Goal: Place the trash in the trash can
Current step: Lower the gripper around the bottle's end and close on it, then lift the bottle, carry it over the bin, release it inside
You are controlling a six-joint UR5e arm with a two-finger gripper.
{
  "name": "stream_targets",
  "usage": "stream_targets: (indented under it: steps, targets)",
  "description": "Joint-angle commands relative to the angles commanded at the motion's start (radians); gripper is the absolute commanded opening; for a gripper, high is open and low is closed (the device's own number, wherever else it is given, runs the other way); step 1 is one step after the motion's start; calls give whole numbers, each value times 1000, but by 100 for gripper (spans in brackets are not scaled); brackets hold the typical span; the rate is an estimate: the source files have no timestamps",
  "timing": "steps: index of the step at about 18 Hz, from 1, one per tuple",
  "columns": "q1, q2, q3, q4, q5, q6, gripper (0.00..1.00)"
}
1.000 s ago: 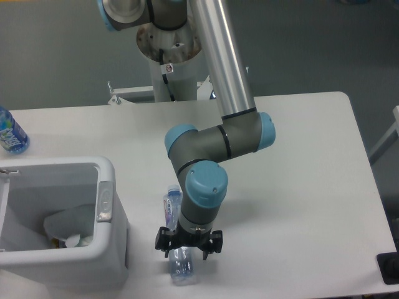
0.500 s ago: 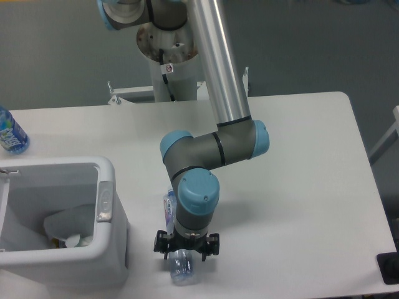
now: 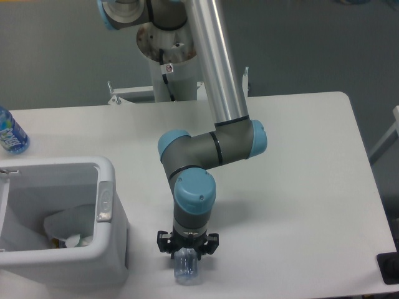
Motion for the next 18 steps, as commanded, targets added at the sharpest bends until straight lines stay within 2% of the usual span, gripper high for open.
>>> stream_targets:
  steps: [6,8,10,11,13,18]
  targets:
    - [2,32,-14,0,-2,9,58]
    - [6,55,-20,5,-3,15,58]
    - [34,92,0,15,-5,15,58]
    - [47,115,23,18,-11,11,58]
    - [77,150,107,18,-52,-5,58]
    - [135,209,300,32,-205,-179,58]
